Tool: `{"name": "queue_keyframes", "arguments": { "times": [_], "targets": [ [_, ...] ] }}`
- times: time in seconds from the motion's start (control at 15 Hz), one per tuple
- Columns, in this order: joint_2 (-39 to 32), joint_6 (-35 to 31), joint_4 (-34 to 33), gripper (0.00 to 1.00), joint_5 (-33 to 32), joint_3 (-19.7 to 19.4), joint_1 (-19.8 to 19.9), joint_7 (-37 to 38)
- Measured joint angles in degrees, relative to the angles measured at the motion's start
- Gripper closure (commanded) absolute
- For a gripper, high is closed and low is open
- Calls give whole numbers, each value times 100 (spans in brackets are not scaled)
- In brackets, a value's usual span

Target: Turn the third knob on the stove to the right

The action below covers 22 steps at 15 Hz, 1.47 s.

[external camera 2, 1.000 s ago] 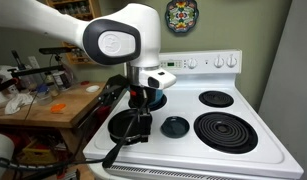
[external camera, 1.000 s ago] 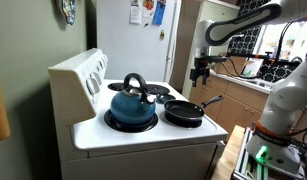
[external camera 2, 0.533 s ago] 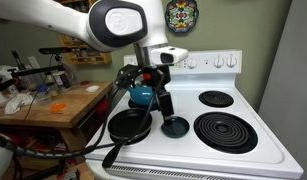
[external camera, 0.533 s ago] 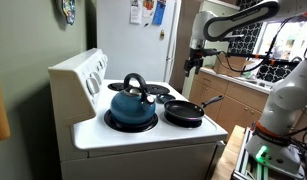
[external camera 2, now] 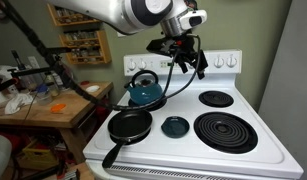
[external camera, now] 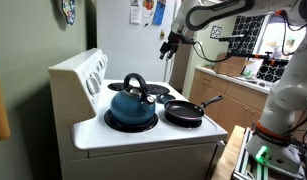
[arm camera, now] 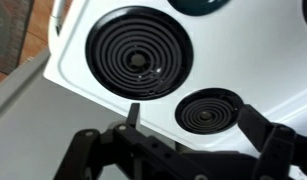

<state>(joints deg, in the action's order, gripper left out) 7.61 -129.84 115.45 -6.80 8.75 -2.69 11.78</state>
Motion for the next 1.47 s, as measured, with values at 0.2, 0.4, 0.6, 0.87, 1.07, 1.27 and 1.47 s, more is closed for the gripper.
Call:
{"name": "queue_keyframes", "arguments": {
  "times": [0.2,0.4,0.6,0.87,1.07,1.27,1.47],
  "targets": [
    [-641,-35,-692,0,524,26,-282,-600],
    [-989,-35,-1055,0,574,38,-376,-740],
    [-1024,-35,-1106,0,575,35,-374,-767],
    [-1063,-365,-1130,0,708,39,-397,-1010],
    [-1322,-1209,-1229,0,1191,89,-437,-1865],
    [-1720,-1536,-1515,0,2023,239,-429,-2962],
    [-2173,-1493,-1976,0,2747,472,-351,-3913]
  ]
}}
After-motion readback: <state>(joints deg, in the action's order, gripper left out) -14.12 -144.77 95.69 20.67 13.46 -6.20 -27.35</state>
